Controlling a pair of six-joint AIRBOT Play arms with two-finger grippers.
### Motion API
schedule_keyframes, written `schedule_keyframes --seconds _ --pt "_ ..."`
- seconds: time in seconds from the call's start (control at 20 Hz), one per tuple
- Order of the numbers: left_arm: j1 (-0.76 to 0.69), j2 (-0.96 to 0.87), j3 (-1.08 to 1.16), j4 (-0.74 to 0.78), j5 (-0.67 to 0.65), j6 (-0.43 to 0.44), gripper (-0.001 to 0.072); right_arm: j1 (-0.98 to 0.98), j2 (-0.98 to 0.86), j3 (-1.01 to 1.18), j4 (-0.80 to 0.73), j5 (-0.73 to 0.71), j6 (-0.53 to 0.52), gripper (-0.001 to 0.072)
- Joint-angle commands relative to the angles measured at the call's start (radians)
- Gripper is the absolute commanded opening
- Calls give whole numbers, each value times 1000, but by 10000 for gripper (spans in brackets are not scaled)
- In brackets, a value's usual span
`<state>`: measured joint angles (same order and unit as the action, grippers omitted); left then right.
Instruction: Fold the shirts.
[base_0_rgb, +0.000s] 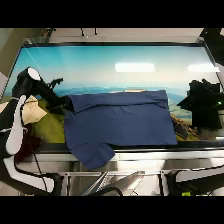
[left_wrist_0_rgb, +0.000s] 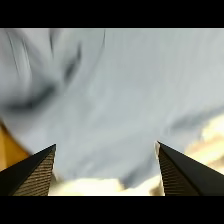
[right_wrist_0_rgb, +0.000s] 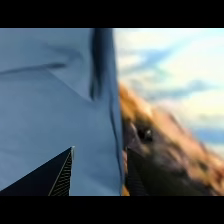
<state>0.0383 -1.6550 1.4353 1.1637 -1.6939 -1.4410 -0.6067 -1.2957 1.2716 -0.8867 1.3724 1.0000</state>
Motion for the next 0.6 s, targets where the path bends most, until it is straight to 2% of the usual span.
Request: schedule_keyframes --seconds 0.0,0.15,0.25,0.35,0.55 --pt "-6 233 -439 -6 68 -19 692 -127 87 -153 -37 15 3 387" --pt "-13 422 -790 -91 198 -18 691 -177 92 -241 -36 16 -13 383" --pt "-13 490 -927 -152 320 -4 691 -172 92 -264 -27 5 -14 383" --pt "-13 525 -1002 -181 430 10 691 -162 92 -271 -6 6 -21 382" --pt "-13 517 -1046 -190 500 27 691 -158 92 -271 12 14 -32 382"
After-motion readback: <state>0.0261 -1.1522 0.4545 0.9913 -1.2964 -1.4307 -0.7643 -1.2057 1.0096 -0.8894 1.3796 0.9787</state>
